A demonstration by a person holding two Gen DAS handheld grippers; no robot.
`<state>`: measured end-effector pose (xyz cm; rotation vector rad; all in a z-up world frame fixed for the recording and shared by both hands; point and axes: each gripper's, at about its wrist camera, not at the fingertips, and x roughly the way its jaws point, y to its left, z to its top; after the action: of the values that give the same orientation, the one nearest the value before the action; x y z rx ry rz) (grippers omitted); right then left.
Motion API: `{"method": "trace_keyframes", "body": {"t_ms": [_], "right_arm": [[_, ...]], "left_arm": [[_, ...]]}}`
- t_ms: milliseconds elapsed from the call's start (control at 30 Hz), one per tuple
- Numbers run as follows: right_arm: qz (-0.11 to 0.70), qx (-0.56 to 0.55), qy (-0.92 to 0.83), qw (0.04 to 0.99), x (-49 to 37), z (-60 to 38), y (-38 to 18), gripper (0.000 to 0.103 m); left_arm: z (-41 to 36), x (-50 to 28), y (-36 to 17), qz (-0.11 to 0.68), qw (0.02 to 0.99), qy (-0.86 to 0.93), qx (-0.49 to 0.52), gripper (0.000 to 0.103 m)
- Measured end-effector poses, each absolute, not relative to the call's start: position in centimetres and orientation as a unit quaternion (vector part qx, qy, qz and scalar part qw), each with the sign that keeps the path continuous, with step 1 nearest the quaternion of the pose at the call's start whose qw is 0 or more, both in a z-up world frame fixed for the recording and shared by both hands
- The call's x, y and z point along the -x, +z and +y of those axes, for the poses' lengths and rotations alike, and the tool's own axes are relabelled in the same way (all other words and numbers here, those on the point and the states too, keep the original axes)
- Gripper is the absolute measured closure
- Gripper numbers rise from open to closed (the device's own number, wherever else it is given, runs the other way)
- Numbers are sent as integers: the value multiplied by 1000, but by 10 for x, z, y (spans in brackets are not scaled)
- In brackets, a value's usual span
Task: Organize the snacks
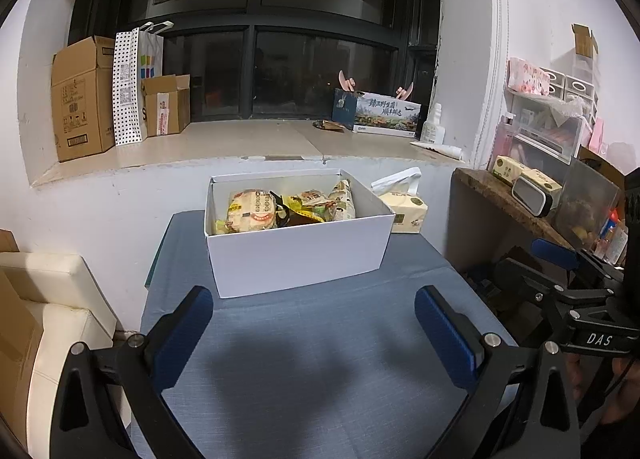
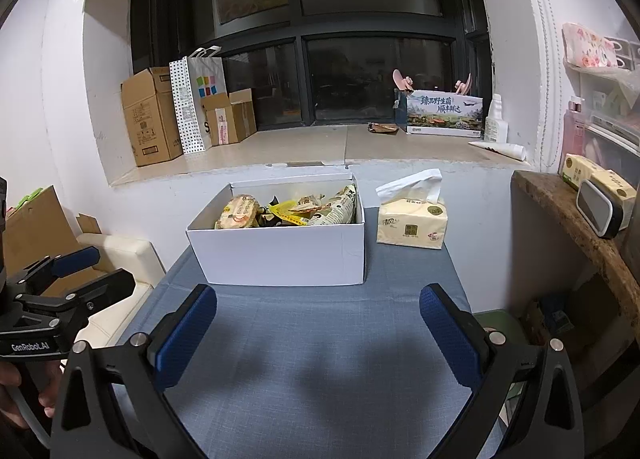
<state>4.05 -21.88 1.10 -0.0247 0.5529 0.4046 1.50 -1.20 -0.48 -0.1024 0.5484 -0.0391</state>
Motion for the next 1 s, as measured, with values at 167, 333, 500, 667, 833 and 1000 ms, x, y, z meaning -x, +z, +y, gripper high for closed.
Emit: {"method": "trace_keyframes", "body": {"t_ms": [167, 333, 500, 667, 833, 1000], "right_arm": [[272, 12, 198, 942, -41, -219, 11, 0], [272, 12, 198, 942, -41, -219, 12, 0], [272, 12, 198, 942, -41, -219, 12, 0], [273, 13, 198, 941, -41, -220, 12, 0], [276, 15, 197, 941, -42, -218, 10, 0], [275, 16, 198, 941, -42, -218, 10, 0]], "left_arm": [[-12, -14, -5, 270, 961, -19, 50, 0], [-12, -14, -5, 271, 961, -19, 50, 0], [-12, -13, -6, 271, 961, -19, 49, 0], [-12, -12, -6, 271, 961, -19, 48, 0], [-14, -11, -7, 274, 960, -22, 46, 0], [-14, -13, -7, 275, 960, -21, 47, 0]]}}
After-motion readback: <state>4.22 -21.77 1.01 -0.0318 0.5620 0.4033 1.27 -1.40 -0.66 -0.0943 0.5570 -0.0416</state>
